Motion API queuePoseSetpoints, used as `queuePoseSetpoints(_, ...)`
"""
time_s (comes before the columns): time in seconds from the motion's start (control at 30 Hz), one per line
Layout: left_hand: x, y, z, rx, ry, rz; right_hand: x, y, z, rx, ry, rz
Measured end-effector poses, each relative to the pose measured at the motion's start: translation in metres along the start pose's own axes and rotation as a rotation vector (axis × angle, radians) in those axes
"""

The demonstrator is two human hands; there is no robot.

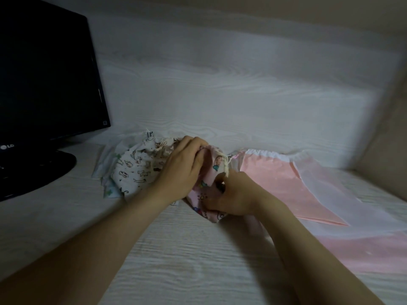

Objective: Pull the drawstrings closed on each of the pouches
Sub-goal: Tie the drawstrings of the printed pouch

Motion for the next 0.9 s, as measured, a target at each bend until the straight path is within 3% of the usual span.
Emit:
queuePoseSetpoints(0.1, 0.0, 0.005, -0.002, 0.05, -0.011, 0.011, 0.002, 0.003, -0.002, 0.077, -0.027, -0.087)
queuePoseSetpoints(0.27, 0.003, 0.014, -0.003, 0.094, -0.068, -0.005, 0.013, 0.011, -0.002, 0.345, -0.102, -0.017)
queuePoseSetpoints(0.37, 0.005, 0.014, -0.004, 0.064, -0.102, -0.051, 0.021, 0.01, -0.007, 0.5, -0.09, -0.13)
queuePoseSetpoints(0.47, 0.005, 0.01, -0.003, 0.01, -0.144, -0.175, 0.025, 0.006, -0.009, 0.429, -0.031, -0.254)
queuePoseSetpoints(0.57, 0.005, 0.006, 0.002, -0.05, -0.149, -0.33, 0.021, 0.0, -0.01, 0.367, -0.022, -0.129)
queuePoseSetpoints(0.67, -0.001, 0.002, 0.003, -0.124, -0.097, -0.408, 0.015, 0.011, -0.006, 0.455, -0.075, -0.218)
queuePoseSetpoints(0.77, -0.012, -0.002, 0.003, -0.217, 0.035, -0.383, 0.003, 0.018, 0.001, 0.413, -0.053, -0.344)
queuePoseSetpoints(0.9, -0.019, -0.007, 0.006, -0.236, 0.103, -0.34, 0.005, 0.012, -0.002, 0.406, -0.085, -0.096)
Point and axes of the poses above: each hand's wrist, its own z-axis away from the middle knuckle, its own y-axis out of the back of the hand, x = y × z, the point moved 5 cm from there along -z, towards the middle knuckle, and after that the axes turned 13 degrees about z, right-handed, at the moved point
